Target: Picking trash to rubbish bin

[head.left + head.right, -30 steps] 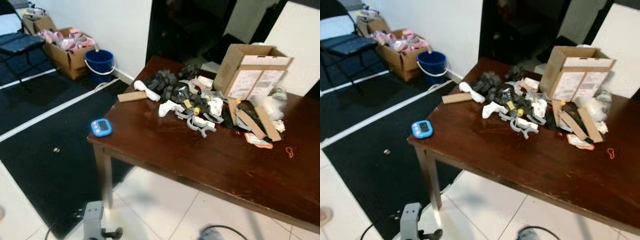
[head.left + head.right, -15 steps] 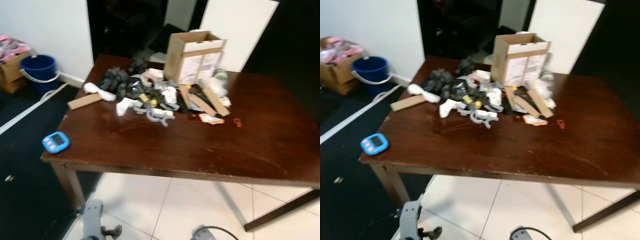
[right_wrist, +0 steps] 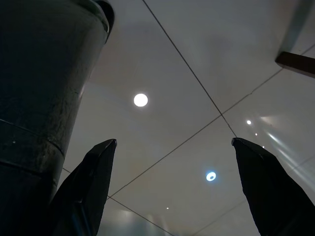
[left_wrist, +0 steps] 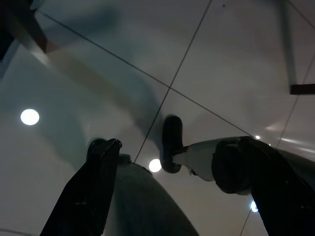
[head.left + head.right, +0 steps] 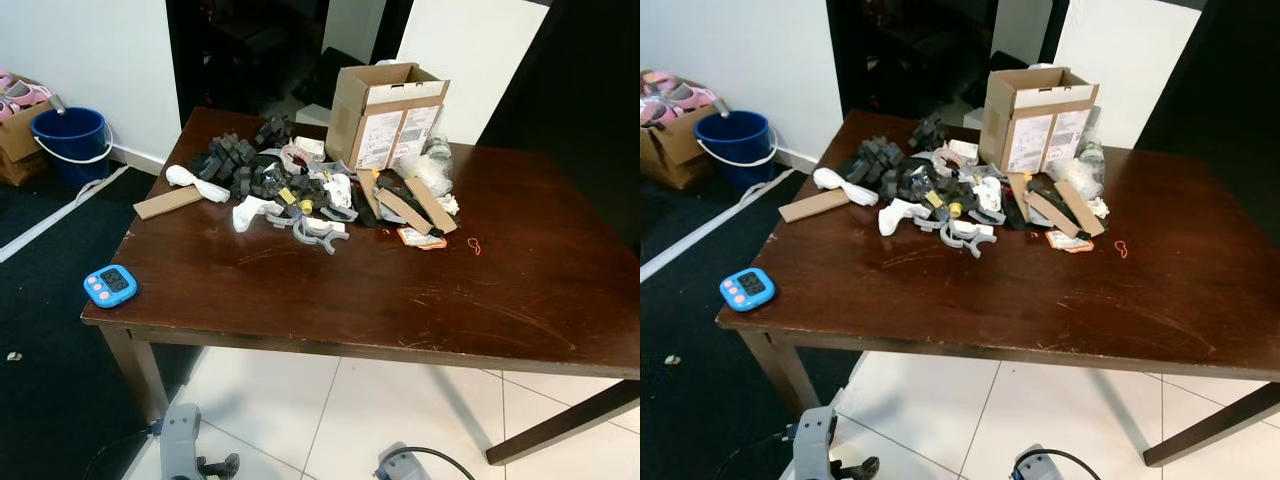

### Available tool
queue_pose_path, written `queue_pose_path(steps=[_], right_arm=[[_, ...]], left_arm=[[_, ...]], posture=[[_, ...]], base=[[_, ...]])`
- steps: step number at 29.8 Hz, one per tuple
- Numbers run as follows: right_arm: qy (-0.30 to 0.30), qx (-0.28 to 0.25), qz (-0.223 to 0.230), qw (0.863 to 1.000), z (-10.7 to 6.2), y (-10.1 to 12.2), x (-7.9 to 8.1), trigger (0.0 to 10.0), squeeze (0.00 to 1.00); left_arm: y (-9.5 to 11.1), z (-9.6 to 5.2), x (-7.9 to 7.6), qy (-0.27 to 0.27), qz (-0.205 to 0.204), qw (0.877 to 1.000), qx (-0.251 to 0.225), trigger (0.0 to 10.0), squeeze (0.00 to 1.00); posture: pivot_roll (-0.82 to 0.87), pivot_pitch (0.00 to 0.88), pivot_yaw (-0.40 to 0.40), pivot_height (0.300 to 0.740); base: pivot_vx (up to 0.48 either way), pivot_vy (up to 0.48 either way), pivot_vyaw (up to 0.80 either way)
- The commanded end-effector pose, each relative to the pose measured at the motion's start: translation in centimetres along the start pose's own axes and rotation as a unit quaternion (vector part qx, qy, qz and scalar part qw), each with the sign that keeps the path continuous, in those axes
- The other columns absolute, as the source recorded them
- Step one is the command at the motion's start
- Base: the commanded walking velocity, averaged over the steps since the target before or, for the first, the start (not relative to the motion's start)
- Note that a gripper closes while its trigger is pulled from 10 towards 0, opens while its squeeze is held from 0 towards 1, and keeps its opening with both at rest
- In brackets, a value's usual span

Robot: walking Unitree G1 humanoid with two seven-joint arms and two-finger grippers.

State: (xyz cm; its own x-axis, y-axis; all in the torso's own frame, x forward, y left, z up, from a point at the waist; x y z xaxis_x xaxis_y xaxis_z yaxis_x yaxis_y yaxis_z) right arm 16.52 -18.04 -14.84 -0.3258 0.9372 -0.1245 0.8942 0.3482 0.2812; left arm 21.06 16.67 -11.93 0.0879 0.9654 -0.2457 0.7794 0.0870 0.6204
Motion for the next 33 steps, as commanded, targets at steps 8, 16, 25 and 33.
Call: queue_pose_path(steps=[8, 16, 25, 33], right_arm=[[0.013, 0.014, 0.003, 1.0, 0.0, -0.8, -0.1, 10.0, 0.0], [0.022, 0.007, 0.003, 1.0, 0.1, 0.0, 1.2, 10.0, 0.0], [0.023, 0.008, 0.003, 1.0, 0.1, -0.1, 1.4, 10.0, 0.0], [0.023, 0.008, 0.001, 1.0, 0.1, -0.2, 1.4, 10.0, 0.0]], left_arm=[[-0.7, -0.2, 0.1, 0.001, -0.004, 1.0, 0.01, 10.0, 0.0], [-0.7, -0.1, 0.0, -0.002, -0.001, 1.0, 0.01, 10.0, 0.0], [-0.7, -0.1, -0.1, -0.005, 0.002, 1.0, 0.01, 10.0, 0.0], [-0.7, -0.1, -0.2, -0.008, 0.003, 1.0, 0.007, 10.0, 0.0]], posture=[[0.2, 0.078, -0.08, 0.74], [0.2, 0.073, -0.08, 0.74], [0.2, 0.071, -0.081, 0.74], [0.2, 0.071, -0.081, 0.74]], base=[[0.03, 0.0, 0.0], [0.254, 0.0, 0.0], [0.29, 0.0, 0.0], [0.253, 0.0, 0.0]])
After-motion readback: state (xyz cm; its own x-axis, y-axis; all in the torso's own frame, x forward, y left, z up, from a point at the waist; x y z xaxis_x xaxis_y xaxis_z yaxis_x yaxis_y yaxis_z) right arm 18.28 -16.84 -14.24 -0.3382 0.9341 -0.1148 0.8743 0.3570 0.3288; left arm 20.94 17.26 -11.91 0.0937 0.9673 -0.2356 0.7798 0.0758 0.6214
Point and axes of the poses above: a point about 5 cm out from each wrist's last joint towards the gripper, its own z axis pointing out of the wrist towards the gripper, its own y axis along the axis of the wrist's last joint, x = y × z, the point moved 5 cm from there along z, pointing out of the wrist towards the gripper, and after that the axes turned 8 degrees about z, right-handed, at the moved point
